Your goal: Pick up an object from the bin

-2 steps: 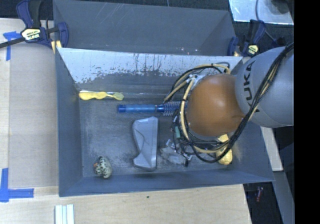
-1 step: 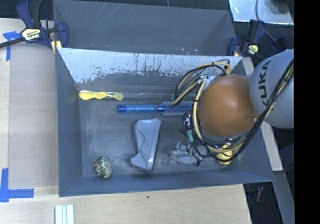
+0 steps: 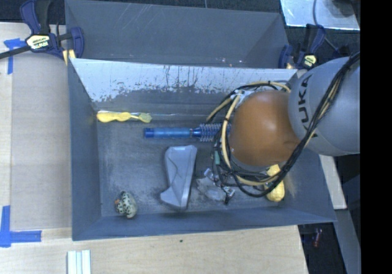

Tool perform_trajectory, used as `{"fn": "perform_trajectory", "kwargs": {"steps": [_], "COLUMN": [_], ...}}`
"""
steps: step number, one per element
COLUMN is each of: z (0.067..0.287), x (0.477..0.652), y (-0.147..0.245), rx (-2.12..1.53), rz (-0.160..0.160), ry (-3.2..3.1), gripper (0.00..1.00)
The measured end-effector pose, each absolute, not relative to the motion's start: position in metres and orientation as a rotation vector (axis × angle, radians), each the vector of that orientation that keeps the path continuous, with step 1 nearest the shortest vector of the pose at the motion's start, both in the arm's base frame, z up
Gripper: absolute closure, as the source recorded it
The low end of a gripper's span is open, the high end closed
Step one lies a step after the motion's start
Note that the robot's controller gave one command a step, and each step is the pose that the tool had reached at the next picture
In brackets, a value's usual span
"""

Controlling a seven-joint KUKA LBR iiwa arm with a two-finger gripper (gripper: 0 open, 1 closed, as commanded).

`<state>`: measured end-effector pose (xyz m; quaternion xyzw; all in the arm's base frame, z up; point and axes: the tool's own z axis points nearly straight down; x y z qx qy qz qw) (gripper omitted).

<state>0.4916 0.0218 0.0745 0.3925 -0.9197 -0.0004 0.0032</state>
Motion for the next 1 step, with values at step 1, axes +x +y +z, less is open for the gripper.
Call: {"fn": "perform_trajectory", "kwargs": {"steps": [1], "z": [0.0768], "x": [0.4897], "y": [0.0326], "rx": [1.548], "rz": [-0.001], "ry": [-2.730], "gripper": [1.00]}}
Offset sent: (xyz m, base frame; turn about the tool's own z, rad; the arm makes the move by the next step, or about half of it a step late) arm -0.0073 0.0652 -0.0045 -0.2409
